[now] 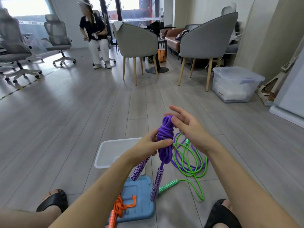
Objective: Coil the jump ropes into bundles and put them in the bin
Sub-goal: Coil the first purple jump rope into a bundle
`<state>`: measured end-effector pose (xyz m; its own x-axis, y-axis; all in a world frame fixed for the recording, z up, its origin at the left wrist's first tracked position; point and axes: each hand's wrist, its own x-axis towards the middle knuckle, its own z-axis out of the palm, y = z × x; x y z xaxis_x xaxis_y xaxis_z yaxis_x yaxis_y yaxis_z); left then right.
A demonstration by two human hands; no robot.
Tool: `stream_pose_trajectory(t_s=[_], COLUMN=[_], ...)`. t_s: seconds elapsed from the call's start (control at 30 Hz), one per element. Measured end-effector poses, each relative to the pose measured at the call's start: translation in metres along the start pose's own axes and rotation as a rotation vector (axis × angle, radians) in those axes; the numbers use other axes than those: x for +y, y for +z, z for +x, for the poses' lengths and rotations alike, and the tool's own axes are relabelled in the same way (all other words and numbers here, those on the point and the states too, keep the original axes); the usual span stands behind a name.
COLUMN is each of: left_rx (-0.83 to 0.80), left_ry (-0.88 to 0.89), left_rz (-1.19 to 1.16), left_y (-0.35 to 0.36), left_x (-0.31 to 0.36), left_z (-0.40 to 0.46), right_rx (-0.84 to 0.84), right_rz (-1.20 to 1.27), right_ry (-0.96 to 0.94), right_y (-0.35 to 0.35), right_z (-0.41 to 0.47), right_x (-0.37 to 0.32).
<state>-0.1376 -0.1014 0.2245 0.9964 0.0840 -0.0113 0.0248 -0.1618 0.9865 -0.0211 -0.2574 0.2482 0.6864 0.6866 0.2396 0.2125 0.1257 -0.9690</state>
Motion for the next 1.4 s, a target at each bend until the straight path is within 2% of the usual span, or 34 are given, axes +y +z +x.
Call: stream_pose_trajectory(t_s=[0.1, 0.23, 0.37, 0.5, 0.7, 1.0, 1.4], left_rx=[-0.053, 0.035, 0.092, 0.073, 0.097, 0.144, 0.190], left_ry=[0.004, -0.003, 0.000, -0.111, -0.165, -0.078, 0.015], left_rz=[0.004, -0.057, -0.104, -0.195, -0.164, -0.013, 0.076], left_y=[0.006, 0.015, 0.024, 0.028, 0.027, 0.030, 0.034], left_x=[0.001, 0.003, 0.005, 0.014, 0.013, 0.003, -0.011], left_z=[-0.004, -0.004, 0.000, 0.000, 0.005, 0.014, 0.012], right_rx=[-0.065, -0.118, -0.097, -0.076, -0.067, 0.091, 0.318], right_rz=[-0.008, -0.197, -0.150, -0.235, -0.235, -0.270, -0.059], right_ry=[0.002, -0.001, 0.009, -0.060, -0.076, -0.114, -0.022], right_y=[-0.005, -0.011, -0.002, -0.001, -0.003, 0.004, 0.017], right_z=[0.000, -0.001, -0.004, -0.002, -0.004, -0.006, -0.003], right_x=[-0.003, -0.006, -0.007, -0.002, 0.000, 0.009, 0.015])
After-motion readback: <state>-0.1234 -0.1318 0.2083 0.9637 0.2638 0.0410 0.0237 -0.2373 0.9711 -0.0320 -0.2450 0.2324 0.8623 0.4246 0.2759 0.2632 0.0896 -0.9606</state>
